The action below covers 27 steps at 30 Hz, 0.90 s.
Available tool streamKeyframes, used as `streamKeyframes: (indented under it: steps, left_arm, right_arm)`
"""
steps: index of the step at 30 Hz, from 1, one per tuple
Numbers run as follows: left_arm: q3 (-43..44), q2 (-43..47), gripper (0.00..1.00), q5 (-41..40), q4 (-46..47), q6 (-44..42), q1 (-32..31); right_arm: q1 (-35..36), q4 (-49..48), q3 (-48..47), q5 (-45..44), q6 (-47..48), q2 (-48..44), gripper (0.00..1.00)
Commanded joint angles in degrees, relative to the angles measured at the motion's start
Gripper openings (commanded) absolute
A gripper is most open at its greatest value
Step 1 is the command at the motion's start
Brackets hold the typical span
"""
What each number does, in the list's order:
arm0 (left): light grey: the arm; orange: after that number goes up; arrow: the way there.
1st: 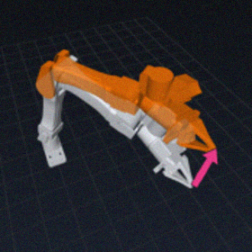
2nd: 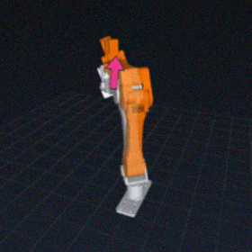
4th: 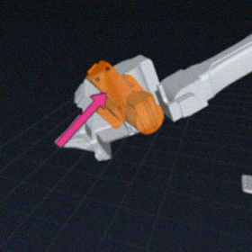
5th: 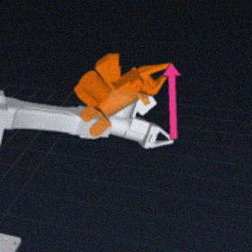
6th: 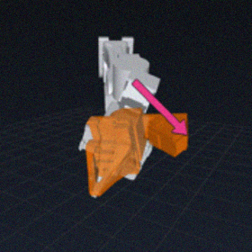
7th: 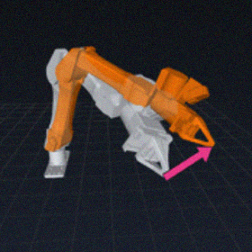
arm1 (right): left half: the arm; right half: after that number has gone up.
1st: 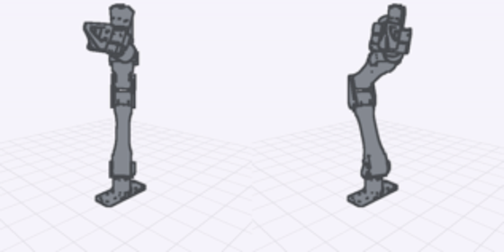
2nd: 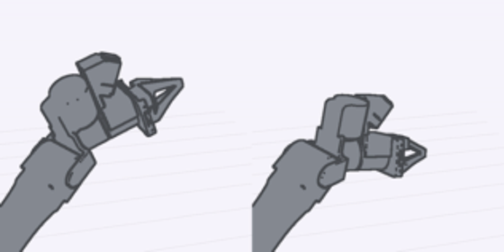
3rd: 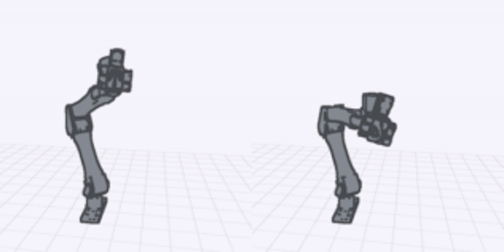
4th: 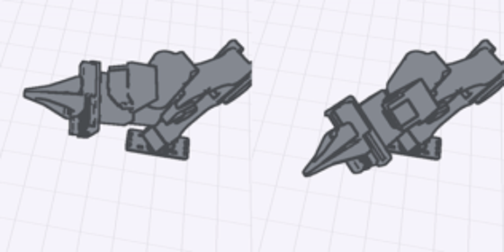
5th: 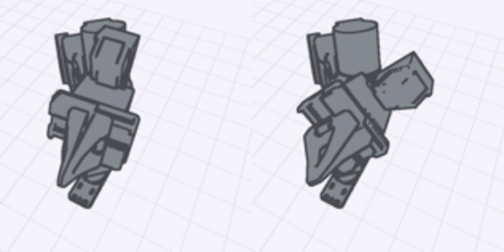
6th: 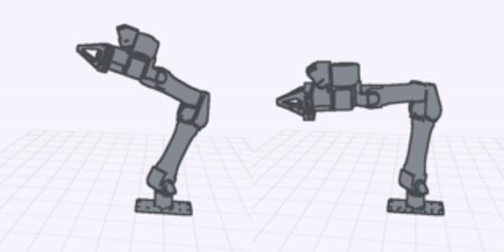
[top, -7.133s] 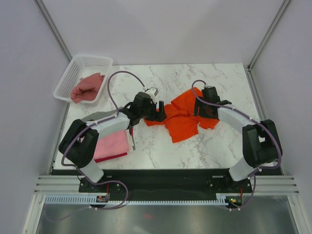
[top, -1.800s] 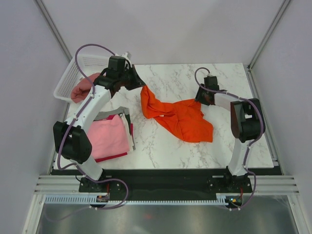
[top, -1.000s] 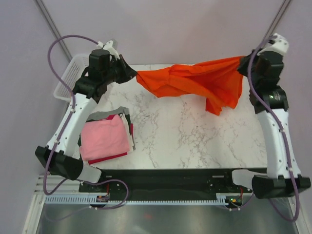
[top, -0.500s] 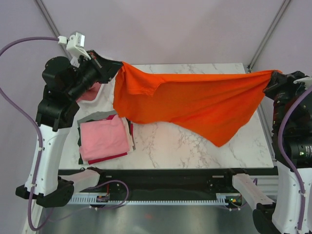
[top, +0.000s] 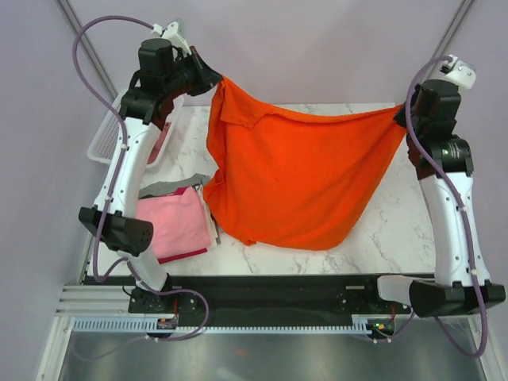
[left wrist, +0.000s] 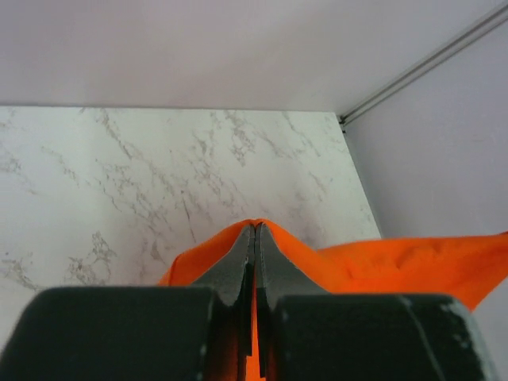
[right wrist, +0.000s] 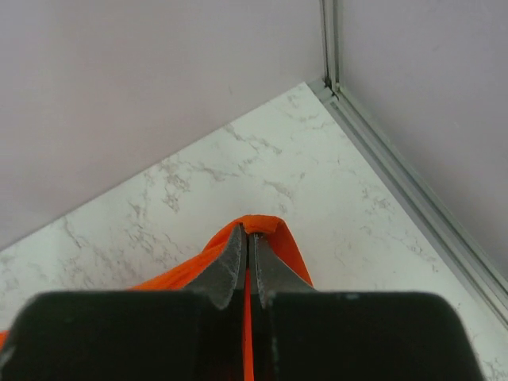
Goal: Fold and stack the t-shirts
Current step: Flatten the tshirt out
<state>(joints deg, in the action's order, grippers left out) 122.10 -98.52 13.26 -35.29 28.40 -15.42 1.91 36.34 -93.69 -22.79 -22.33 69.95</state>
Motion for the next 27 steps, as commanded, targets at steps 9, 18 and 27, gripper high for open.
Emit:
streamKeyframes:
  steps: [9, 18, 27]
  left_arm:
    - [-7.65, 20.71, 0.02, 5.98, 12.16, -1.6, 0.39]
    - [-24.36, 42.26, 0.02, 9.76, 16.12, 3.31, 0.48]
    - [-25.08, 38.86, 0.02, 8.37, 18.15, 4.03, 0.39]
  right_arm:
    - [0.02, -3.47, -6.42, 4.33, -0.52, -5.69, 0.0]
    - [0.02, -0.05, -2.81, 2.31, -0.53, -24.68, 0.0]
    - [0.02, 3.74, -7.47, 0.46, 0.53, -24.08, 0.0]
